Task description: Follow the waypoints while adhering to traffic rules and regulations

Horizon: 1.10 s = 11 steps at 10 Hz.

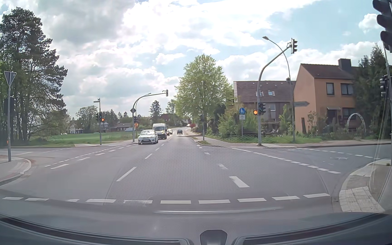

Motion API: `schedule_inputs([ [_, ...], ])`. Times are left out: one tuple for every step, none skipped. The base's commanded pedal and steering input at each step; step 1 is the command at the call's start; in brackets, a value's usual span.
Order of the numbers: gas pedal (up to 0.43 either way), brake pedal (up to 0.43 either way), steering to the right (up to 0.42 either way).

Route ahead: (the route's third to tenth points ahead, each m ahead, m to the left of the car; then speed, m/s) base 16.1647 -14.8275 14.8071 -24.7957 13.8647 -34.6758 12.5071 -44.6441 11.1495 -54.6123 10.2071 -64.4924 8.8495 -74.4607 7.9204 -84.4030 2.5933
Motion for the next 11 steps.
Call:
schedule_inputs([
  [0.000,0.000,0.069],
  [0.000,0.000,0.069],
  [0.000,0.000,0.070],
  [0.000,0.000,0.078],
  [0.000,0.000,0.094],
  [0.000,0.000,0.120],
  [0.008,0.000,0.145],
  [0.008,0.000,0.165],
  [0.008,0.000,0.178],
  [0.008,0.000,0.184],
  [0.008,0.000,0.193],
])
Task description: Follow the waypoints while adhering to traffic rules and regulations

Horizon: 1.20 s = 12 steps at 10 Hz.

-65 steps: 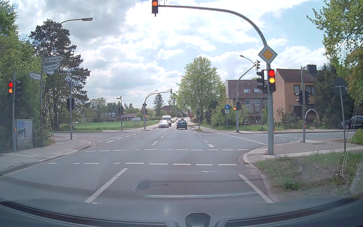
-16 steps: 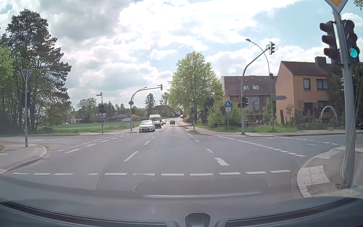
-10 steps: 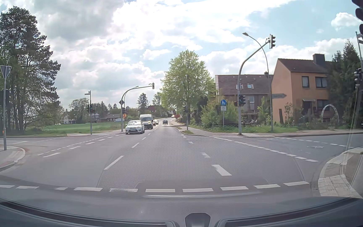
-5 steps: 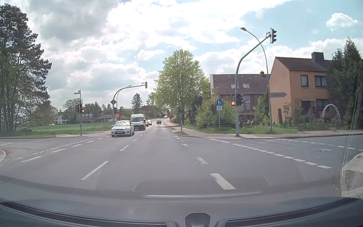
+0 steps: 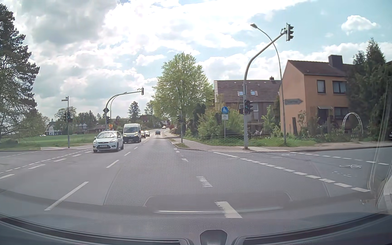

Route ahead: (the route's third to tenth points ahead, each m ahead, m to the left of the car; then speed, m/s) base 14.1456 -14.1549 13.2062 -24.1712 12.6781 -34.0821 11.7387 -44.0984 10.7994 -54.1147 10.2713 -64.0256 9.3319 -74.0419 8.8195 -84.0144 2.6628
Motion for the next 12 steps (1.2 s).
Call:
schedule_inputs([
  [0.008,0.000,0.203],
  [0.008,0.000,0.216],
  [0.008,0.000,0.241],
  [0.008,0.000,0.264],
  [0.008,0.000,0.277],
  [0.008,0.000,0.285],
  [0.008,0.000,0.288],
  [0.008,0.000,0.298],
  [0.020,0.000,0.314],
  [0.039,0.000,0.336],
  [0.047,0.000,0.356],
  [0.047,0.000,0.372],
])
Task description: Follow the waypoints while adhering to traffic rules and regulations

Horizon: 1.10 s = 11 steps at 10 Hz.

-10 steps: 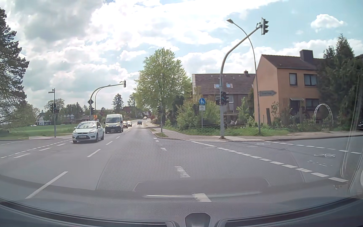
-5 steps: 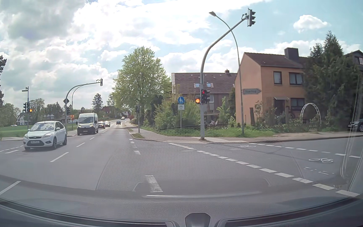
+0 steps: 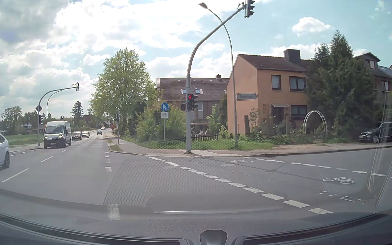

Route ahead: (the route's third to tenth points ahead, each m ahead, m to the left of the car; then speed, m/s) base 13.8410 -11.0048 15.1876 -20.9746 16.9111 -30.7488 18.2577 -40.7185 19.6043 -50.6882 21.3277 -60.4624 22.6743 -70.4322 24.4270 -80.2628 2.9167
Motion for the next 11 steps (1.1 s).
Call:
schedule_inputs([
  [0.047,0.000,0.391],
  [0.059,0.000,0.402],
  [0.059,0.000,0.406],
  [0.059,0.000,0.406],
  [0.059,0.000,0.407],
  [0.059,0.000,0.411],
  [0.059,0.000,0.417],
  [0.059,0.000,0.419],
  [0.059,0.000,0.419],
  [0.047,0.000,0.419],
  [0.028,0.000,0.418],
])
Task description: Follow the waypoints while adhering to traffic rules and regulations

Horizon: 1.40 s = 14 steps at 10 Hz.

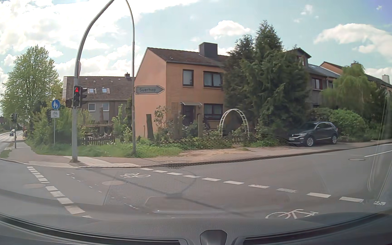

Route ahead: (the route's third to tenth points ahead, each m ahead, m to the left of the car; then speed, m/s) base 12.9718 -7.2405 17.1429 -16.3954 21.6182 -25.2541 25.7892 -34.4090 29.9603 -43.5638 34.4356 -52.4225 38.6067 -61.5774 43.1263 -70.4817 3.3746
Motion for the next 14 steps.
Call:
schedule_inputs([
  [0.000,0.000,0.418],
  [0.000,0.000,0.417],
  [0.000,0.000,0.415],
  [0.000,0.000,0.413],
  [0.000,0.000,0.413],
  [0.008,0.000,0.413],
  [0.020,0.000,0.414],
  [0.020,0.000,0.417],
  [0.028,0.000,0.418],
  [0.028,0.000,0.418],
  [0.028,0.000,0.420],
  [0.028,0.000,0.426],
  [0.028,0.000,0.431],
  [0.028,0.000,0.436],
])
